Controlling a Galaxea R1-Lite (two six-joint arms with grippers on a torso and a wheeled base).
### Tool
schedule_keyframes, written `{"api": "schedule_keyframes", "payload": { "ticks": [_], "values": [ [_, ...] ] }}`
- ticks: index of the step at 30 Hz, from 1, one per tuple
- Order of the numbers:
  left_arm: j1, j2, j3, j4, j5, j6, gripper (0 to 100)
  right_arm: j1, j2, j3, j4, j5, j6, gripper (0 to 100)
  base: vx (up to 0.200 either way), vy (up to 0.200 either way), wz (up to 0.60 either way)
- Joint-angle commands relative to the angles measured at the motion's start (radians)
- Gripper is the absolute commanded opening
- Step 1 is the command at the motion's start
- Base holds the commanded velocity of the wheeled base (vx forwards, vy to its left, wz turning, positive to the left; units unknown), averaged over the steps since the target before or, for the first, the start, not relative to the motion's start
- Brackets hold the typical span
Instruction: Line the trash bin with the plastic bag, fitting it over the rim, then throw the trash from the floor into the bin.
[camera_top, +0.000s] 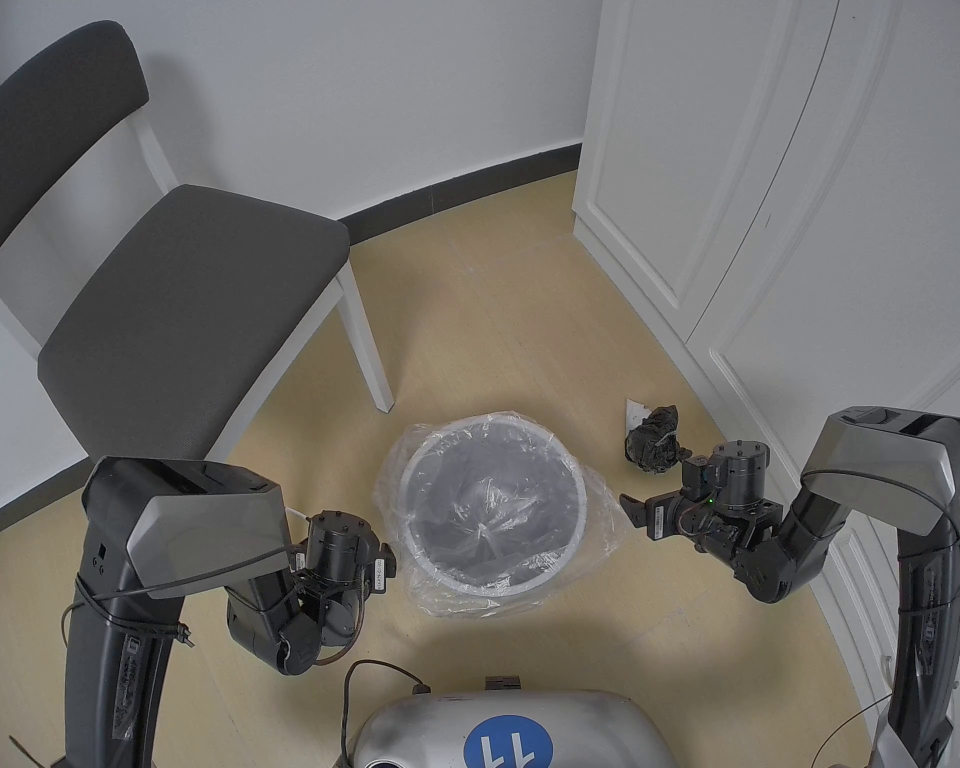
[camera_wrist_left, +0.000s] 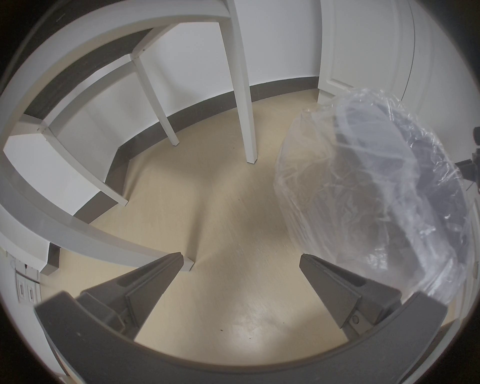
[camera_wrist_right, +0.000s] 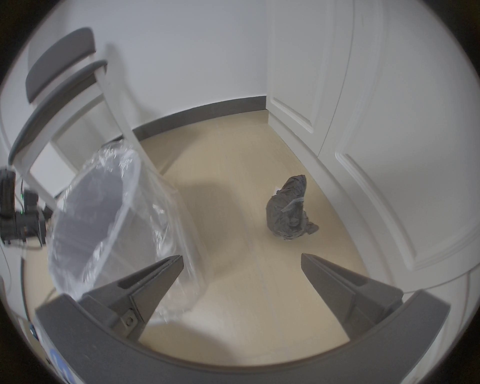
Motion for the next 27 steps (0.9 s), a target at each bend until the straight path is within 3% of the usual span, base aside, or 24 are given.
{"api": "schedule_keyframes", "payload": {
  "ticks": [1,7,19,27],
  "values": [
    [0.009,0.049,-0.053,0.02,-0.023,0.002,100,0.009,0.085,-0.084,0.008,0.031,0.08,100,0.0,0.0,0.0],
    [0.015,0.055,-0.113,0.079,-0.039,0.002,100,0.012,0.128,-0.141,0.013,0.094,0.189,100,0.0,0.0,0.0],
    [0.015,0.071,-0.16,0.14,-0.064,0.003,100,0.01,0.194,-0.182,0.061,0.124,0.209,100,0.0,0.0,0.0],
    [0.018,0.101,-0.28,0.246,-0.062,0.023,100,0.012,0.238,-0.231,0.001,0.135,0.298,100,0.0,0.0,0.0]
  ]
}}
